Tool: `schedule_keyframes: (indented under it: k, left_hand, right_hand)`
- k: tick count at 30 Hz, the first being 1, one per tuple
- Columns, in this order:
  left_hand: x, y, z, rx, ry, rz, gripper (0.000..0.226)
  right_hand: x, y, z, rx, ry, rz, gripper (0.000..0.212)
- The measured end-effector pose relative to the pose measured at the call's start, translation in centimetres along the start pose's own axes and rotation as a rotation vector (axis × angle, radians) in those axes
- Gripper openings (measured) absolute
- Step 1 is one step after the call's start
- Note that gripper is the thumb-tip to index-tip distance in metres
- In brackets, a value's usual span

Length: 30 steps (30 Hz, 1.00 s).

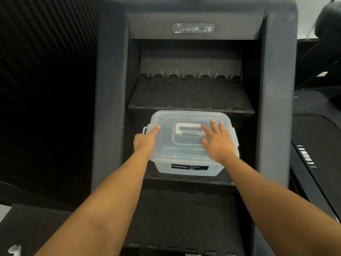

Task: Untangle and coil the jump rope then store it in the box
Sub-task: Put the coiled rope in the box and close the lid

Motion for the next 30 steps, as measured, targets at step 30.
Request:
schedule_keyframes:
  k: [30]
  left_hand:
    - [3.5,-1.4,2.0,0.036,-0.962,-0.925,0.078]
  right_hand:
    - [1.3,1.2,0.2,0.599,-0.254,-0.568,0.051]
Point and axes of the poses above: each hand's wrist, its own z-axis away from the middle knuckle, its own y-axis out of the back of the hand, x = y × z, the point moved 2 cm from there along -z, towards the middle knuckle, and after that the axes turned 15 degrees about -z, right-handed, at the moved point
